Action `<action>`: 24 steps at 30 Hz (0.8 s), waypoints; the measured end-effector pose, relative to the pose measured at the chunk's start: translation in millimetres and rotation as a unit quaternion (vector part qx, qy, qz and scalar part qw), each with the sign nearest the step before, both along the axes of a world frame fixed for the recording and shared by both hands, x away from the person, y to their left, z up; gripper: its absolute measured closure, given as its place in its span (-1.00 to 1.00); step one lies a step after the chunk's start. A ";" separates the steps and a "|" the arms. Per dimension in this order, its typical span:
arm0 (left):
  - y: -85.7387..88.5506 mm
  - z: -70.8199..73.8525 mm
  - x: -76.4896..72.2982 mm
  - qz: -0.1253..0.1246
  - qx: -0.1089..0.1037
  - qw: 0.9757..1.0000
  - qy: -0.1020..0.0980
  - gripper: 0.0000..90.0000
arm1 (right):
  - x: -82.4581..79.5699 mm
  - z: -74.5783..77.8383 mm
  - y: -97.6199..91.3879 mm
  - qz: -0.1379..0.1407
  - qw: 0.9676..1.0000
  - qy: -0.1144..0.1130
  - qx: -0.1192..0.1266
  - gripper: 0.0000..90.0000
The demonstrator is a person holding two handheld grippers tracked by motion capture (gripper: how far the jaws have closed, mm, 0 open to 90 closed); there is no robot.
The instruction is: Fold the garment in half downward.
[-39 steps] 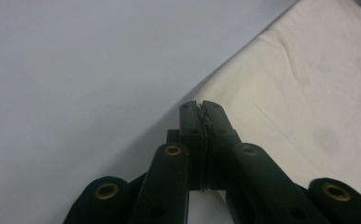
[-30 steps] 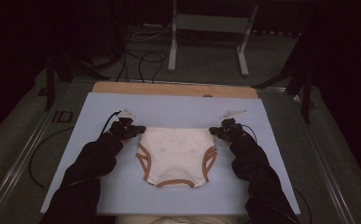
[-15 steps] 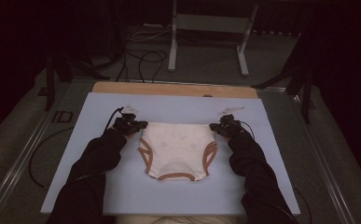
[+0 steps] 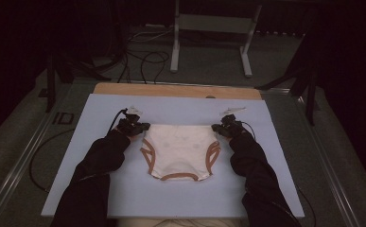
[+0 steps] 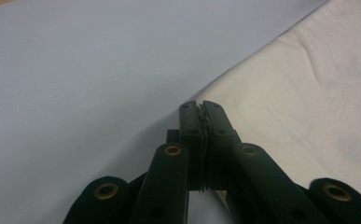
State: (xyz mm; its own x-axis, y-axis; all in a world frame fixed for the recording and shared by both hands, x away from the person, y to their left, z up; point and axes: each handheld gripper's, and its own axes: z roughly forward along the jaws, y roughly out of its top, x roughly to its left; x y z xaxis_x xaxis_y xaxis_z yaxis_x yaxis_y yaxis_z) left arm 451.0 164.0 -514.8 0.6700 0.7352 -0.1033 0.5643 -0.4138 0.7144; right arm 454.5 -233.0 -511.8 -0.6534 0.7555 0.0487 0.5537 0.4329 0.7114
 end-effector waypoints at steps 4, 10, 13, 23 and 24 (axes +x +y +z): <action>-1.1 -3.2 1.8 -0.001 0.006 1.000 0.002 0.98 | 0.8 -1.4 0.2 -0.001 1.000 0.001 0.000 0.95; -3.1 -4.9 4.0 0.000 0.010 1.000 0.001 0.98 | 1.5 -2.0 1.1 -0.003 1.000 -0.005 -0.007 0.95; -3.0 -5.4 4.2 0.002 0.009 1.000 0.003 0.96 | 2.1 -2.5 1.8 -0.004 1.000 -0.002 -0.007 0.93; 1.2 -0.6 1.0 0.019 0.007 1.000 0.002 0.39 | 1.2 1.1 0.6 -0.003 1.000 0.012 0.009 0.27; 0.6 0.0 0.1 0.020 0.013 1.000 0.000 0.31 | 0.8 1.9 0.9 -0.006 1.000 0.012 0.010 0.20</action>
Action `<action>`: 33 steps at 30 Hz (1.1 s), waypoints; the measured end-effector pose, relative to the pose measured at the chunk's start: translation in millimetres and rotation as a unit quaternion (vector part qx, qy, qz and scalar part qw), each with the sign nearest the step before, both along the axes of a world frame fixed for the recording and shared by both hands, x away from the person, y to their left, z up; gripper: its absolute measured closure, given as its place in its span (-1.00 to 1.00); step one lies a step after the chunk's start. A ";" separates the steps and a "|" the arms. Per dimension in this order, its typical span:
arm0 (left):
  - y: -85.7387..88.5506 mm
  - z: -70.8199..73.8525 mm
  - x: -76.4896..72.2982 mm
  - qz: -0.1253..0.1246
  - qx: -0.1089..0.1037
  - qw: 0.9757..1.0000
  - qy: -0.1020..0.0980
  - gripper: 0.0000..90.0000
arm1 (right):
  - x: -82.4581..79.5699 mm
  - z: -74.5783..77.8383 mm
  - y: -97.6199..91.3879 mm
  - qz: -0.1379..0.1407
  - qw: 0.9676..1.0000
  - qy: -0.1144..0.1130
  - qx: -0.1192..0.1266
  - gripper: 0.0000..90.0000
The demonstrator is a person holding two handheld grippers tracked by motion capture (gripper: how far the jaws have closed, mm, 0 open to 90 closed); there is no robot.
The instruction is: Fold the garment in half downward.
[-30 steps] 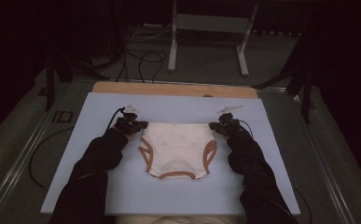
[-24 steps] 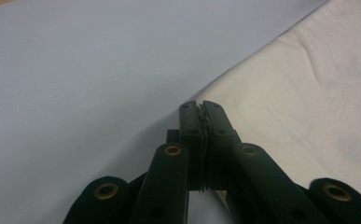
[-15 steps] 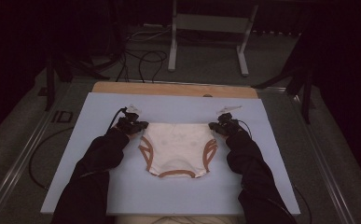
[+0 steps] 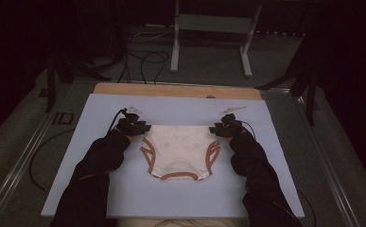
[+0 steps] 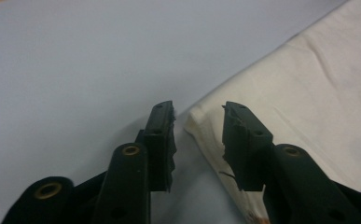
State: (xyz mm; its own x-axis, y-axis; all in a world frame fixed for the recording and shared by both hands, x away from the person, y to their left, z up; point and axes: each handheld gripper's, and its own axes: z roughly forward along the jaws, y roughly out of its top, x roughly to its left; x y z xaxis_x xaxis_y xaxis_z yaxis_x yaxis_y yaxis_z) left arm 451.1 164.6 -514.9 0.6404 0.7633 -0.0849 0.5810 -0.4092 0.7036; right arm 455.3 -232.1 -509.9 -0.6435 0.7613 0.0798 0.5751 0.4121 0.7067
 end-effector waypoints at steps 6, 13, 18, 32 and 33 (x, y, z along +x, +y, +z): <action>0.7 7.7 -3.8 0.003 -0.003 1.000 -0.004 -0.02 | -2.7 6.9 -1.0 -0.006 1.000 -0.006 0.017 -0.14; 3.3 14.9 -9.8 -0.016 -0.022 1.000 0.007 -0.53 | -6.9 14.0 -2.1 0.002 0.999 -0.003 0.038 -0.44; 4.2 18.5 -16.0 -0.032 -0.031 0.999 0.008 -0.86 | -8.6 16.2 -3.5 0.012 0.998 0.002 0.058 -0.61; -1.1 35.5 -40.6 -0.079 -0.052 0.996 -0.008 -0.98 | -13.4 21.5 9.0 0.049 0.998 -0.005 0.050 -0.76; -1.0 36.9 -42.5 -0.081 -0.051 0.995 -0.012 -0.98 | -13.8 22.7 9.9 0.052 0.997 -0.005 0.049 -0.76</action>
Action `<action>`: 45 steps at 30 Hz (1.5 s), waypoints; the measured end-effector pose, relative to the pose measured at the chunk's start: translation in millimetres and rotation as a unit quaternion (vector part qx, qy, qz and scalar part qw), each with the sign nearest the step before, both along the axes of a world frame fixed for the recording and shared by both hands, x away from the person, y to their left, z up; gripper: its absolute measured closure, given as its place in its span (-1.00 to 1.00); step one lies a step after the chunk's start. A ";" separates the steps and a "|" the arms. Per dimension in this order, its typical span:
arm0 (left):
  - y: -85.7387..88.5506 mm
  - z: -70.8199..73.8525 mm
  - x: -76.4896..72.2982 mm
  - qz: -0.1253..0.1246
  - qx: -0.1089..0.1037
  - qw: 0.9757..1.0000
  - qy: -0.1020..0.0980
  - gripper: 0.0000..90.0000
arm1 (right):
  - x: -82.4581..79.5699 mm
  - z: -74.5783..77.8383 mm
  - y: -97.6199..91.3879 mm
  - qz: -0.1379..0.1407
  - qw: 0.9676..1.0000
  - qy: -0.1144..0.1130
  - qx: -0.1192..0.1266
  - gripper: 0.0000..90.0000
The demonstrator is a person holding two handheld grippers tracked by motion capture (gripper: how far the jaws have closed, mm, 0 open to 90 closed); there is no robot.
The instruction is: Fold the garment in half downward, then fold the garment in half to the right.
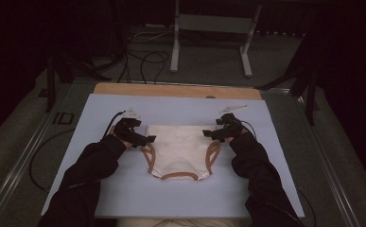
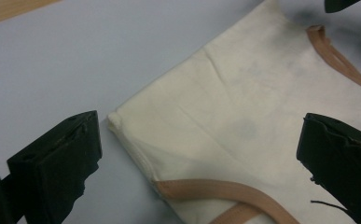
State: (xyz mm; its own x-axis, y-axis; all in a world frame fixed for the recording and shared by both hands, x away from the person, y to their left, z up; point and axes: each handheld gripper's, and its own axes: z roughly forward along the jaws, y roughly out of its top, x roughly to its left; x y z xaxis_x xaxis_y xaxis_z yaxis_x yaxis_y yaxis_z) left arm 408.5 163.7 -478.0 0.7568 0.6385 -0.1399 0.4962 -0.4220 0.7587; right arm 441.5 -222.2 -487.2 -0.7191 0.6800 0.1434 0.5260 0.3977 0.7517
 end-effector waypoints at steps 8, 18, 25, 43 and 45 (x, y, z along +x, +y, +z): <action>-0.9 9.5 -15.2 -0.021 -0.010 1.000 -0.014 -0.98 | -2.8 8.0 10.8 0.021 1.000 -0.009 -0.003 -0.72; -3.6 13.3 -32.5 -0.041 -0.002 0.999 -0.033 -0.99 | -5.5 13.9 27.6 0.045 0.999 -0.014 0.005 -0.74; -3.2 10.4 -44.7 -0.056 0.010 0.998 -0.038 -0.98 | -6.7 16.1 40.4 0.059 0.998 -0.014 0.005 -0.74; -5.4 6.9 -83.0 -0.105 0.027 0.992 -0.061 -0.97 | -4.2 22.7 71.3 0.087 0.996 -0.016 -0.010 -0.71; -6.2 5.4 -86.3 -0.110 0.028 0.992 -0.062 -0.97 | -3.2 23.4 75.7 0.091 0.996 -0.019 -0.014 -0.71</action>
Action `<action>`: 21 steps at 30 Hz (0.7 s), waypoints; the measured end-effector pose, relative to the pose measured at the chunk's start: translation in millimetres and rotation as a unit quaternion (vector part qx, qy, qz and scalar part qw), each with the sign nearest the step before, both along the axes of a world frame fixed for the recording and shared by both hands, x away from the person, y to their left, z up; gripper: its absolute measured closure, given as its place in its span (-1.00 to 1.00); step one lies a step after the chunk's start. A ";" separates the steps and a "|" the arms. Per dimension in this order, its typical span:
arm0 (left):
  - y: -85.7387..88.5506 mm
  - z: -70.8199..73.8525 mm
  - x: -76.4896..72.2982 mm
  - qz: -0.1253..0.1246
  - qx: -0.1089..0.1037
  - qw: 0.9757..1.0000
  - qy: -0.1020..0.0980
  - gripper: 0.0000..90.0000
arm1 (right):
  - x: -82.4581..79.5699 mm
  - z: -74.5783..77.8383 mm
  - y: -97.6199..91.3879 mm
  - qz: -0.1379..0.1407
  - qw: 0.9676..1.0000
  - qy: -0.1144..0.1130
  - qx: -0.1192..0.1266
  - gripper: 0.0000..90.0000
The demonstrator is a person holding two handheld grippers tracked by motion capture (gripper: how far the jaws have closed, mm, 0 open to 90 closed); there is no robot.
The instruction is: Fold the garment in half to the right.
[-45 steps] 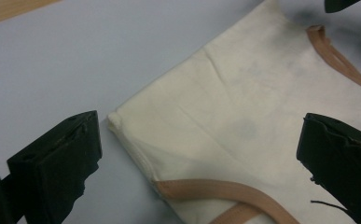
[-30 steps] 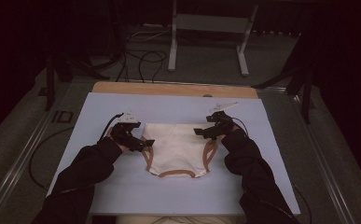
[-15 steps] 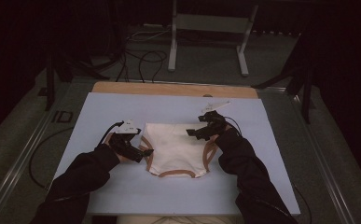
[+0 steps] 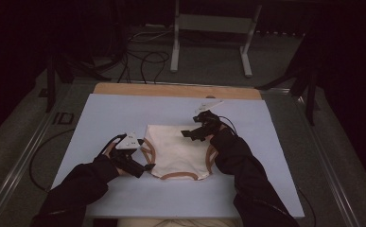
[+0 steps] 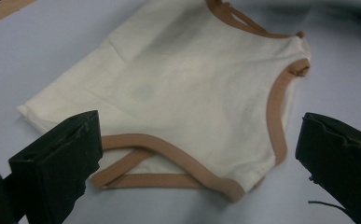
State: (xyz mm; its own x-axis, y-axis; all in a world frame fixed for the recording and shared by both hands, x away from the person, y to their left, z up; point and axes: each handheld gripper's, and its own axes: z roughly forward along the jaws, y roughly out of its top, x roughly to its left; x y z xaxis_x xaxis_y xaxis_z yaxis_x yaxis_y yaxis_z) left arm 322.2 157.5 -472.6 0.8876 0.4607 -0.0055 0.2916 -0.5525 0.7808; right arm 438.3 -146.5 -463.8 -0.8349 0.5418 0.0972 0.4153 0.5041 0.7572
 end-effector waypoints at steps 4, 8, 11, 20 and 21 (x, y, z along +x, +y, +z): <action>-3.3 -2.5 -6.4 -0.015 0.006 1.000 -0.002 -0.96 | 1.1 0.4 10.0 0.007 1.000 0.003 -0.005 -0.71; -9.0 -5.5 -12.8 -0.028 0.018 0.999 -0.011 -0.93 | 3.2 -0.9 19.7 0.010 1.000 0.006 -0.007 -0.71; -12.0 -8.1 -15.0 -0.036 0.026 0.999 -0.015 -0.89 | 4.0 -3.1 28.5 0.017 1.000 0.006 -0.007 -0.71; -16.1 -18.7 -20.2 -0.051 0.046 0.997 -0.021 -0.77 | 4.0 -15.4 52.2 0.032 0.999 0.016 -0.020 -0.69; -16.4 -20.0 -20.8 -0.055 0.049 0.997 -0.022 -0.75 | 3.5 -16.1 55.4 0.034 0.999 0.020 -0.024 -0.69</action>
State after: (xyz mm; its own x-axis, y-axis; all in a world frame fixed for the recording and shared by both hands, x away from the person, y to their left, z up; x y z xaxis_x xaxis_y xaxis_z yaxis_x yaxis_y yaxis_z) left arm 301.5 141.0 -492.7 0.9310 0.3572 0.0752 0.1914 -0.6530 0.7328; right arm 441.8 -91.1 -479.9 -0.8663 0.4880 0.1062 0.4074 0.5676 0.7154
